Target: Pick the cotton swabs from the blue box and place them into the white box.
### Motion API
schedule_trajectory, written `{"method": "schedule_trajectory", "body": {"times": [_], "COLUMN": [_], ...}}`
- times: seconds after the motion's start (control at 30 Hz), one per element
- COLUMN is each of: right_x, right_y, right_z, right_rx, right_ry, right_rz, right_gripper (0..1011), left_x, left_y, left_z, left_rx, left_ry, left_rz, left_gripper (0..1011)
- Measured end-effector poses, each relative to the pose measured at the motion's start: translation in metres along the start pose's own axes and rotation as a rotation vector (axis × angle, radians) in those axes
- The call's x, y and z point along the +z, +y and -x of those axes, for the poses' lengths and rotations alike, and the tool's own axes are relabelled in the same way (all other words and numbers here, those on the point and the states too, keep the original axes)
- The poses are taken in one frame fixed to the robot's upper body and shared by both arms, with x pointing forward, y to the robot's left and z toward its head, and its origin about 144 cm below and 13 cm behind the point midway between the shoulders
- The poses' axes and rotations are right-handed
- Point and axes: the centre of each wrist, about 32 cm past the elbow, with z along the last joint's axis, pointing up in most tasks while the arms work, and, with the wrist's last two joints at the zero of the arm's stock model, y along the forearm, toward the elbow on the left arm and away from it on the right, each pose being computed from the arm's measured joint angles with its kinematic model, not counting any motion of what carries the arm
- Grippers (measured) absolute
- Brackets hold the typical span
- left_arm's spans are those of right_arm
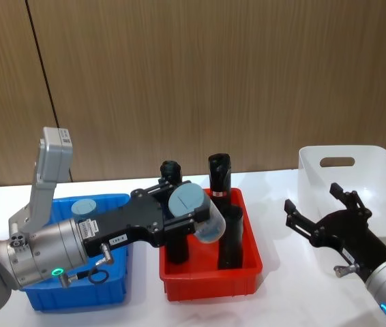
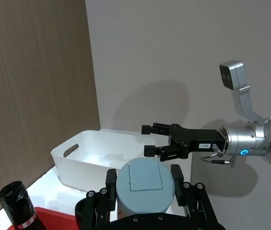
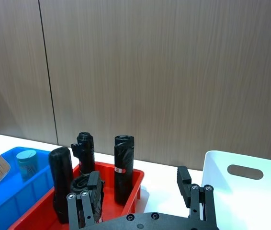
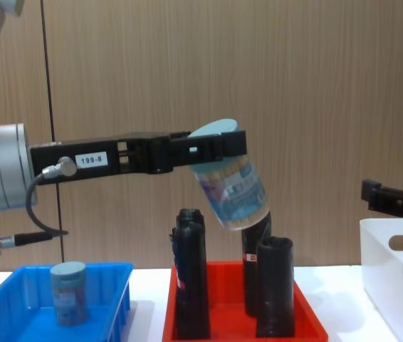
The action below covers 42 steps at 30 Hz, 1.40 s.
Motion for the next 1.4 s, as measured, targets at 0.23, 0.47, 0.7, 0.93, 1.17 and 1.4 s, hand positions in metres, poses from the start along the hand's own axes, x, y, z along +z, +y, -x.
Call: {"method": "schedule_trajectory", "body": {"times": [0.23, 0.47, 0.7, 0.93, 1.17, 1.4], "right_x": [0.002, 0.008, 0.014, 0.023, 0.032, 0.039], "right_y": [0.000, 0.000, 0.003, 0.008, 0.016, 0.027], "right_z": [-0.003, -0.010, -0.018, -0.027, -0.032, -0.032], "right_rx": [0.035, 0.104, 0.191, 0.306, 0.409, 0.489], "right_ry": [-0.009, -0.023, -0.039, -0.059, -0.092, -0.126], "right_rz": [0.001, 0.008, 0.022, 0.041, 0.069, 0.095], "right_gripper": [1002, 1002, 1002, 1002, 1002, 1002], "left_x": [0.000, 0.000, 0.000, 0.000, 0.000, 0.000], "left_y": [-0.001, -0.001, -0.001, -0.001, -0.001, -0.001], "left_z": [0.000, 0.000, 0.000, 0.000, 0.000, 0.000], "left_rx": [-0.009, -0.015, -0.018, -0.019, -0.020, -0.021], "left_ry": [-0.001, -0.001, -0.001, -0.002, -0.002, -0.002], "left_rz": [0.003, 0.005, 0.006, 0.007, 0.007, 0.007], "left_gripper": [689, 689, 689, 689, 689, 689]}}
